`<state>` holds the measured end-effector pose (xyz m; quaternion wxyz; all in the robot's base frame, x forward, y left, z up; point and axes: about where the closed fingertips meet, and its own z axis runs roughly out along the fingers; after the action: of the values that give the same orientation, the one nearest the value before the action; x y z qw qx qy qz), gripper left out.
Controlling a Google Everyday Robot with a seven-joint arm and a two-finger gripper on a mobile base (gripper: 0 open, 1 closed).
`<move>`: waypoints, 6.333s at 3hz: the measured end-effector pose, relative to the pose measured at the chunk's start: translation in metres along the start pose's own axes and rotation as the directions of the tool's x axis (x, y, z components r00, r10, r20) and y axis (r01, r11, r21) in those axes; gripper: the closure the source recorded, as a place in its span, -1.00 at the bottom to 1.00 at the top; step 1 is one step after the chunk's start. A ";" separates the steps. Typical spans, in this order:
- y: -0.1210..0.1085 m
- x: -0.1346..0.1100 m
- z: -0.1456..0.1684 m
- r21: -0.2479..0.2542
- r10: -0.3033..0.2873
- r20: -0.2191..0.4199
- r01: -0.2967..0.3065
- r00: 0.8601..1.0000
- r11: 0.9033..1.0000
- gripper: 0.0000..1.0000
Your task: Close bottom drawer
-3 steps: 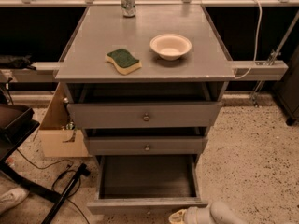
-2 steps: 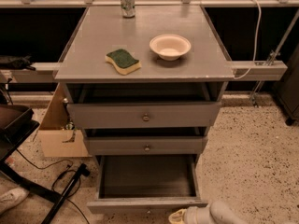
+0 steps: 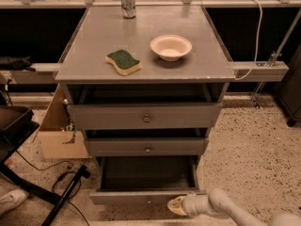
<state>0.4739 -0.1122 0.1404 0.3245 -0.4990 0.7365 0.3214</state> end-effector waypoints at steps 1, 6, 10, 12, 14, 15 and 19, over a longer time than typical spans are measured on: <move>-0.010 -0.006 0.000 0.010 -0.003 -0.002 0.003 1.000 1.000 1.00; -0.083 0.031 0.053 0.114 -0.014 -0.129 0.029 0.992 0.993 1.00; -0.146 0.028 0.038 0.236 -0.046 -0.191 0.091 0.980 0.967 0.62; -0.146 0.028 0.038 0.236 -0.046 -0.191 0.091 0.980 0.967 -0.30; -0.146 0.028 0.038 0.236 -0.046 -0.191 0.091 0.980 0.967 -1.00; -0.146 0.028 0.039 0.236 -0.046 -0.191 0.091 0.980 0.967 -1.00; -0.149 0.029 -0.062 0.353 -0.034 -0.298 0.144 0.954 0.925 0.88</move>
Offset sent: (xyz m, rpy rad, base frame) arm 0.1206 -0.0015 0.0336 -0.0667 -0.0751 -0.0702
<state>0.5961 -0.2207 0.1314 0.3174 -0.5031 0.7992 0.0858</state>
